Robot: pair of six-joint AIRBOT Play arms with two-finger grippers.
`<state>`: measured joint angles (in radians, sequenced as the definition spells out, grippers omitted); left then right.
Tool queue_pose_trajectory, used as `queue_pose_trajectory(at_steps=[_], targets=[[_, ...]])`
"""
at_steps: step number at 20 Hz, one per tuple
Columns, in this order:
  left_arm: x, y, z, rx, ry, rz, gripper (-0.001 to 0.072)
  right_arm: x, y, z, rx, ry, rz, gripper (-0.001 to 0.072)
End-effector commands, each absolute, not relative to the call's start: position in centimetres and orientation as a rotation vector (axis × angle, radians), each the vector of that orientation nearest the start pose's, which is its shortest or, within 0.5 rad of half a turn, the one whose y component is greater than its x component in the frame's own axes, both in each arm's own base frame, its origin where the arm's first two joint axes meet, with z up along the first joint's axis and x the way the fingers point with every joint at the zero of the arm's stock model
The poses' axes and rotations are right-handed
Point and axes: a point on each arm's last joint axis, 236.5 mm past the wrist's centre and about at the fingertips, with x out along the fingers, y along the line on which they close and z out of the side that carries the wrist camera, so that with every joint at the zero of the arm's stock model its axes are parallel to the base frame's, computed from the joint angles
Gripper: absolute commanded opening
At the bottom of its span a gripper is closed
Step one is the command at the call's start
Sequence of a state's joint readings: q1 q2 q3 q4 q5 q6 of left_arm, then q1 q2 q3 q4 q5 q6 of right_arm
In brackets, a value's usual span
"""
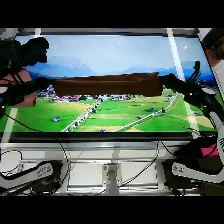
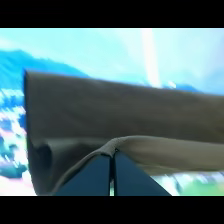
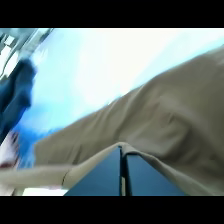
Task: Fold the clothes and pants, and hang the long-sleeved shirts on hangers.
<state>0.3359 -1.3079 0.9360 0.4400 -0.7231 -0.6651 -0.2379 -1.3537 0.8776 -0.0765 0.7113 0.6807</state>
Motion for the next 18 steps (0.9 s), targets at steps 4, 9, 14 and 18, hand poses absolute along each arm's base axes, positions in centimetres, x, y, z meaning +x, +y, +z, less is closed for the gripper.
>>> queue_pose_trajectory(at_steps=[4,9,14,18], targets=[[50.2,3.7,2.7,-0.353,0.567,-0.047,0.002,52.7,2.3,4.5,0.716,0.502,0.079,0.0016],[50.7,4.6,-0.1,-0.362,0.602,0.001,0.002,56.5,2.9,2.9,0.642,0.521,0.097,0.0016],[51.3,6.0,-2.5,-0.446,0.608,0.085,0.002,56.9,2.9,-2.9,0.705,0.619,0.053,0.0016],[51.9,4.1,-4.0,-0.474,0.634,0.066,0.002,56.9,3.4,-4.2,0.705,0.641,0.048,0.0017]])
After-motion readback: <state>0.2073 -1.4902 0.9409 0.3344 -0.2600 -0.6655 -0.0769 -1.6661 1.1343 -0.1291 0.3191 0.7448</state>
